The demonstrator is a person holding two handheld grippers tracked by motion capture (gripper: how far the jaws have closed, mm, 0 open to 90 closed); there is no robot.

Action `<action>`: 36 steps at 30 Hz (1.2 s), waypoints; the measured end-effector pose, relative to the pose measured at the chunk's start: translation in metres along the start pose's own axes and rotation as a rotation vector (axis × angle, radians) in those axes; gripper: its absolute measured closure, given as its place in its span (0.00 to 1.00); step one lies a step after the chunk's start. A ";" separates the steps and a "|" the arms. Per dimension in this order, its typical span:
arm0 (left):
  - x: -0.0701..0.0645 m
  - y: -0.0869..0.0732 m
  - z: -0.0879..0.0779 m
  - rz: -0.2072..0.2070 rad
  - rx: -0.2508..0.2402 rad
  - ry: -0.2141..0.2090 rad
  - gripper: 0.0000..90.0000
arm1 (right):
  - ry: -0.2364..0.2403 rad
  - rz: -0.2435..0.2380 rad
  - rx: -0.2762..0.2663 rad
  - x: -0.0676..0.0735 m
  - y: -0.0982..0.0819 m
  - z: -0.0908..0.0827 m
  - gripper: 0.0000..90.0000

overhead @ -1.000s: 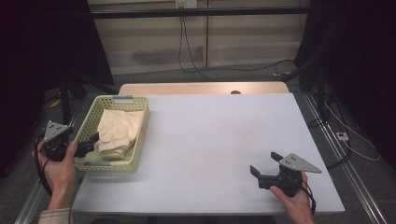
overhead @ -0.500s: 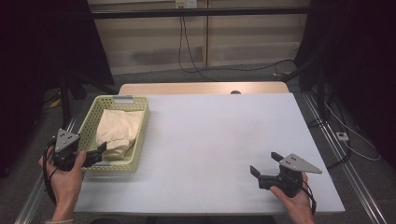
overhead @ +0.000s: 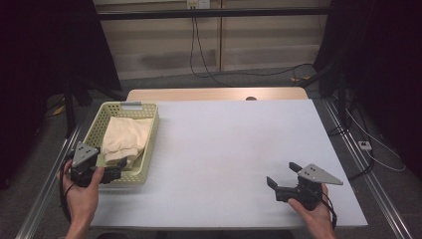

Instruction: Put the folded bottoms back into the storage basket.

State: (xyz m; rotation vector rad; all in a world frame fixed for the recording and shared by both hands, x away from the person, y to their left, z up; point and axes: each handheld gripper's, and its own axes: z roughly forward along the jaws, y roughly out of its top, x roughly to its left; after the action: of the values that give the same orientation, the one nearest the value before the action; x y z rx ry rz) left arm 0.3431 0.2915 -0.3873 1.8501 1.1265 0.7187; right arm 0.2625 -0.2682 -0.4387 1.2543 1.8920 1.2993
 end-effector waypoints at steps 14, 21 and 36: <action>-0.039 0.018 0.014 0.057 -0.009 -0.076 0.05 | 0.002 -0.002 0.000 0.000 0.000 0.000 0.06; -0.057 0.020 0.027 0.080 -0.004 -0.136 0.06 | 0.004 -0.002 0.000 0.000 0.000 0.000 0.06; -0.107 0.015 0.057 0.158 0.026 -0.234 0.07 | 0.004 -0.002 -0.002 0.000 0.000 -0.001 0.06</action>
State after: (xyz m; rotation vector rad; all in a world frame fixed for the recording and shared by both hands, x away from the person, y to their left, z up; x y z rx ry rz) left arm 0.3483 0.1713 -0.4068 2.0026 0.8509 0.5589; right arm 0.2617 -0.2685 -0.4386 1.2492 1.8936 1.3037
